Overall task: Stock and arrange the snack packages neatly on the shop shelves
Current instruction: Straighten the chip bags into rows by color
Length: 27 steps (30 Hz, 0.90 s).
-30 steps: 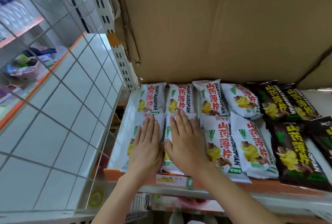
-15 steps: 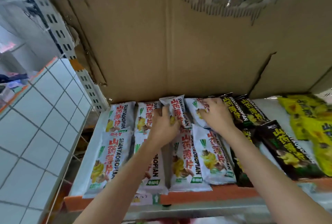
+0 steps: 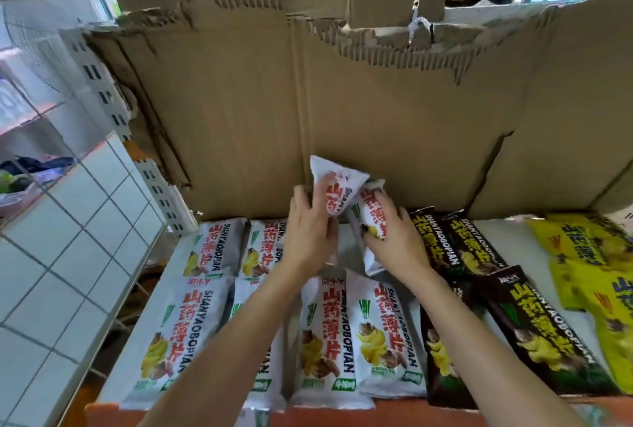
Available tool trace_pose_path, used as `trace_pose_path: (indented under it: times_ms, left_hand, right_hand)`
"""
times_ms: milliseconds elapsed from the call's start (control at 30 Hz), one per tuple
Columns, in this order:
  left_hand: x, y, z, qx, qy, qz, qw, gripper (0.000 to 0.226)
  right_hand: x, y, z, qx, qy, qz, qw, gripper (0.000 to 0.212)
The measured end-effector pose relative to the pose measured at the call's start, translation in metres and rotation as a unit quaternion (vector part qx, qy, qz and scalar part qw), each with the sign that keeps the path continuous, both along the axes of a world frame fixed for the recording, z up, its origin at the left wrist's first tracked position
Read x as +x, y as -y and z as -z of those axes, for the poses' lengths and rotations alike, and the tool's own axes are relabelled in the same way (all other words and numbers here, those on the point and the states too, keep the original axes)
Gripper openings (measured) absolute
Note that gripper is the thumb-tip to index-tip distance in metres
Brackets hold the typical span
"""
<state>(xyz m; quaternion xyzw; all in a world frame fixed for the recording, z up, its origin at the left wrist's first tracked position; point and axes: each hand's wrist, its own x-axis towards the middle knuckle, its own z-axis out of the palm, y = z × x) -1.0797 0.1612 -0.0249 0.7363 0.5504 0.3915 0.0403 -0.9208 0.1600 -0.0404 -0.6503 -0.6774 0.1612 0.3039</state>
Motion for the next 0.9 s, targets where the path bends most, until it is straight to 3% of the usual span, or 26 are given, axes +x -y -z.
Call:
trace_pose_path:
  times_ms: [100, 300, 433, 567, 767, 900]
  left_hand:
    - [-0.007, -0.001, -0.003, -0.029, 0.058, -0.039, 0.997, 0.067]
    - [-0.005, 0.001, 0.028, -0.245, 0.049, -0.065, 0.966, 0.079]
    - [-0.005, -0.002, 0.037, -0.238, 0.004, -0.063, 0.969, 0.076]
    - [-0.003, 0.002, 0.051, -0.201, -0.111, -0.047, 0.972, 0.07]
    - [-0.006, -0.004, 0.07, -0.252, -0.196, -0.039, 0.947, 0.075]
    - [-0.01, -0.013, 0.062, -0.326, -0.226, -0.033, 0.917, 0.088]
  right_hand:
    - [-0.012, 0.004, -0.005, 0.061, 0.014, -0.001, 0.998, 0.069]
    - [-0.037, -0.001, 0.018, -0.033, 0.153, 0.049, 0.986, 0.055]
    - [-0.037, -0.002, 0.034, -0.028, 0.216, 0.059, 0.974, 0.054]
    - [-0.035, -0.005, 0.043, -0.011, 0.265, -0.017, 0.964, 0.057]
    - [-0.029, -0.012, 0.05, -0.086, 0.269, -0.093, 0.955, 0.054]
    - [-0.025, -0.022, 0.035, -0.211, 0.187, -0.12, 0.952, 0.052]
